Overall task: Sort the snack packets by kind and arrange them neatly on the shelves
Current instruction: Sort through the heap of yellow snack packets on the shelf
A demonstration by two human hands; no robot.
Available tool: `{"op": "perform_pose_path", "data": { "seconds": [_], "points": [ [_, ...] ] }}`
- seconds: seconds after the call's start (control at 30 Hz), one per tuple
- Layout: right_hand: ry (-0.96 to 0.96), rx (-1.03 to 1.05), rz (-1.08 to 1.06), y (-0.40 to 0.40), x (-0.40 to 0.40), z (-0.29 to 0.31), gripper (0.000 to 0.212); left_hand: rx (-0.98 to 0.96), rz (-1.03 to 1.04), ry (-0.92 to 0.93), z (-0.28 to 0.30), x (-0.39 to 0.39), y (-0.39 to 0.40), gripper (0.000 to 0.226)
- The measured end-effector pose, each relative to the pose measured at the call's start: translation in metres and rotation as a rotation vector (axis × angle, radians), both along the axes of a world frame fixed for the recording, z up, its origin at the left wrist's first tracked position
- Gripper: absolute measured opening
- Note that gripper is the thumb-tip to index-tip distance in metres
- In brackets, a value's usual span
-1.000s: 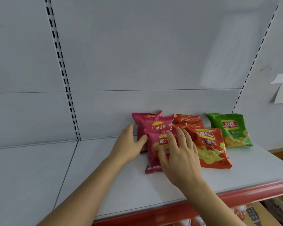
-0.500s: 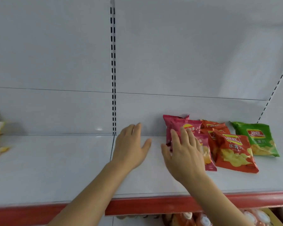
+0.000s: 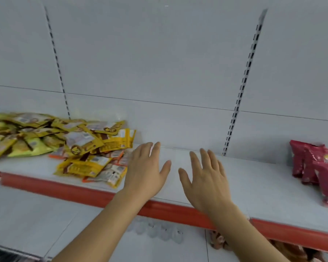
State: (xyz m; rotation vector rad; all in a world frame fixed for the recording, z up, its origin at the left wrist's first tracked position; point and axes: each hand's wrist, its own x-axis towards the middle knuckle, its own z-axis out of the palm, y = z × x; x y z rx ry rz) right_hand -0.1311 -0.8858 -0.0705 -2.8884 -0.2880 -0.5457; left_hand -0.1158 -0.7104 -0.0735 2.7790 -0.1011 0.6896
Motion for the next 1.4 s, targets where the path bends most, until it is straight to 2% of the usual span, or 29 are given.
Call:
{"op": "perform_pose_path", "data": {
  "seconds": [0.27, 0.43, 0.7, 1.07, 1.4],
  "points": [
    [-0.033, -0.033, 0.181, 0.129, 0.037, 0.000, 0.074, -0.038, 0.138, -0.102, -0.002, -0.007, 0.123, 0.068],
    [-0.069, 0.000, 0.240, 0.189, 0.077, 0.003, 0.076, 0.019, 0.226, -0.028, -0.005, 0.022, 0.186, 0.061],
    [-0.065, -0.028, 0.273, 0.244, 0.141, 0.014, 0.059, -0.016, 0.246, 0.064, 0.001, 0.074, 0.249, 0.064],
    [-0.008, -0.128, 0.136, 0.298, 0.145, 0.015, 0.056, 0.076, 0.069, 0.136, -0.002, 0.103, 0.312, 0.064],
    [0.026, -0.056, -0.079, 0.295, 0.105, 0.002, 0.056, 0.084, -0.074, 0.074, -0.011, 0.105, 0.336, 0.052]
  ]
}}
